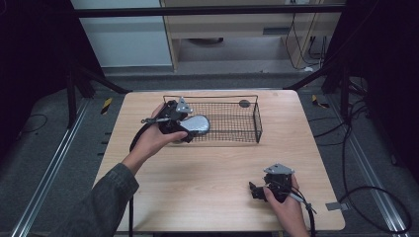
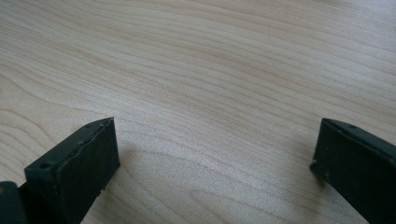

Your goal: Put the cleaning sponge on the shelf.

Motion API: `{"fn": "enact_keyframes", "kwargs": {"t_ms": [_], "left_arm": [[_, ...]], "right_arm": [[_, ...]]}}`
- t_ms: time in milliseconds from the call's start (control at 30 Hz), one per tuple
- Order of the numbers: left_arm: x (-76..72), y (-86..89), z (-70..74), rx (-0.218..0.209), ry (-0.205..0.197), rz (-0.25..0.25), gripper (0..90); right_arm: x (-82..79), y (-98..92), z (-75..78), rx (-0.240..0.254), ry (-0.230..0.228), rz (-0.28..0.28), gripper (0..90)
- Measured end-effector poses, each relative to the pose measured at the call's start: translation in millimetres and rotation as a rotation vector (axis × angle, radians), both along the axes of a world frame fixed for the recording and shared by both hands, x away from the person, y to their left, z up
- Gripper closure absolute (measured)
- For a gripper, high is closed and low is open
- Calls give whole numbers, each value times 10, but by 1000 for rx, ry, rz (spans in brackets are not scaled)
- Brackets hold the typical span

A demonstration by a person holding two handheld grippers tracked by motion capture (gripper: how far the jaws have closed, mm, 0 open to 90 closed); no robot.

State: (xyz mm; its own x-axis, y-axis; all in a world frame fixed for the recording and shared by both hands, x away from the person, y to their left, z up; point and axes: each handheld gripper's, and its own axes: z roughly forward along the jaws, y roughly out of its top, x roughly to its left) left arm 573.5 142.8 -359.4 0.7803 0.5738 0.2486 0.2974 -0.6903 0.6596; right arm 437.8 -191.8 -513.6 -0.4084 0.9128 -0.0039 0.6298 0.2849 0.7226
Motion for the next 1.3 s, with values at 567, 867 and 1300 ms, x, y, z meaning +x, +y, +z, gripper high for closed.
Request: {"fn": "enact_keyframes", "kwargs": {"t_ms": [567, 867, 1300], "left_arm": [[-576, 265, -325, -22, -10, 44, 42], [-720, 445, -639, -30, 27, 94, 39], [-741, 941, -1011, -75, 87, 243, 41]], "right_arm": [[0, -1, 0, -1, 0, 1, 6], [0, -1, 0, -2, 0, 1, 6], [-2, 0, 0, -1, -1, 2, 6]]}}
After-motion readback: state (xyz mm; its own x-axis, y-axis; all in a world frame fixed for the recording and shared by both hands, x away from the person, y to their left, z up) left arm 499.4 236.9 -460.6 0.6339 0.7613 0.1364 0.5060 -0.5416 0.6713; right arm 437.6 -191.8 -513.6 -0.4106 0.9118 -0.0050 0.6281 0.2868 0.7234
